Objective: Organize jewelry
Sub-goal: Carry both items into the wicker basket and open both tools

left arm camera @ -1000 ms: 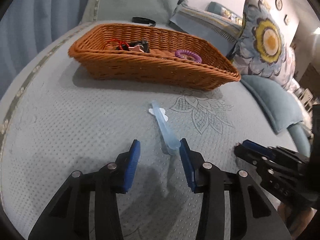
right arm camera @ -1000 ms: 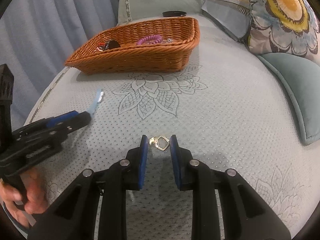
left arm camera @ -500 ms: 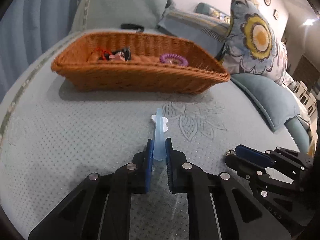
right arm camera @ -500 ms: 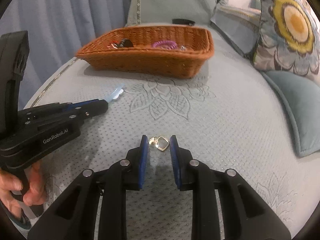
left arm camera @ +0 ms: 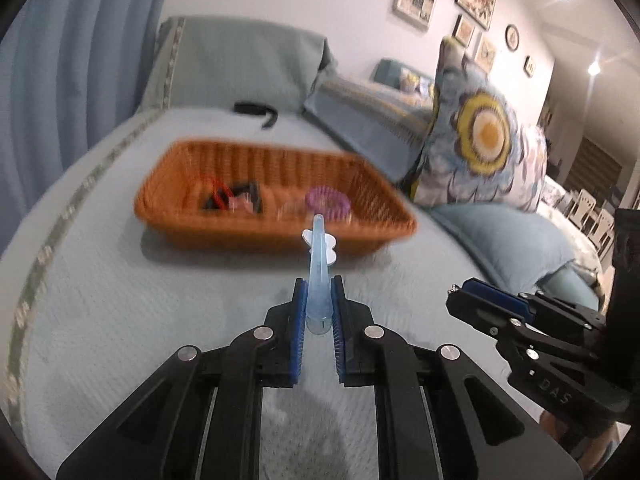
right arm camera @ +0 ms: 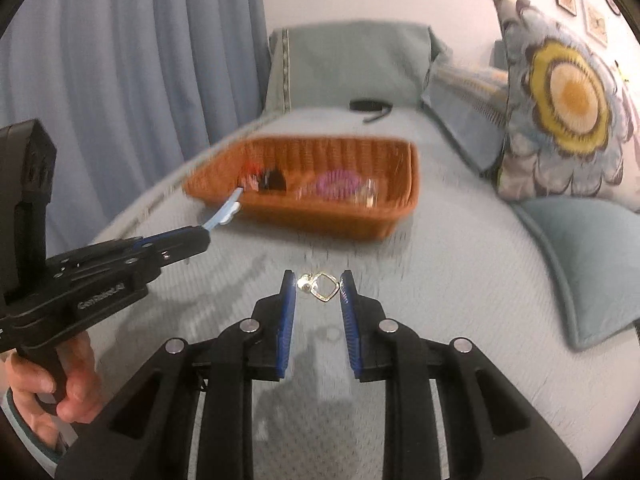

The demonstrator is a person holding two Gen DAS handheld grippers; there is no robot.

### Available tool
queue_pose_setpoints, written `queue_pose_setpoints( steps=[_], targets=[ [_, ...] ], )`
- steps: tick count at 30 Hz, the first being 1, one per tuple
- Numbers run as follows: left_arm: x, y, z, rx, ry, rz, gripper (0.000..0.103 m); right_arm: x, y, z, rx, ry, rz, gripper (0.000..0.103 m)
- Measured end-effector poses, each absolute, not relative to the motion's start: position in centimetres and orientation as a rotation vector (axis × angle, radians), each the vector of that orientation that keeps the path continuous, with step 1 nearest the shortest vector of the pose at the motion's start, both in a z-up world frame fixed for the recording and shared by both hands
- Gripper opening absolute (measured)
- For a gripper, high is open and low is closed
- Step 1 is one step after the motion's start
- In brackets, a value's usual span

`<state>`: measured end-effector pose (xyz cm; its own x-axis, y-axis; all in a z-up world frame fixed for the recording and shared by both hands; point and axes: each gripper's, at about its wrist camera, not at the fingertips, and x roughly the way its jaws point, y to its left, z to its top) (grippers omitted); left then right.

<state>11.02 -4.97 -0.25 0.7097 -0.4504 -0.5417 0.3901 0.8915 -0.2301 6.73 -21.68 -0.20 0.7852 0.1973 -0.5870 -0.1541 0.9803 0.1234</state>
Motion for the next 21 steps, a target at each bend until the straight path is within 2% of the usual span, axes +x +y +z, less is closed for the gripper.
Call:
queue_pose_setpoints(
  steps=[9,16,21],
  targets=[
    [16.6,-5.0,4.2,-0.115,0.561,-0.45,0.01,15.0,-22.9,4.6,0.133,0.577,0.188,0.02],
    [23.1,-5.6,1.8,-0.199,0.616,-0.467,0.01,23.9,-23.7,3.0,0.206,0.682,0.216,0.02],
    [25.1,-6.6,-1.0,-0.202,0.662,-0.473,0.01,26.8,-22.8,0.8,0.178,0.748,0.22,0.02]
  ],
)
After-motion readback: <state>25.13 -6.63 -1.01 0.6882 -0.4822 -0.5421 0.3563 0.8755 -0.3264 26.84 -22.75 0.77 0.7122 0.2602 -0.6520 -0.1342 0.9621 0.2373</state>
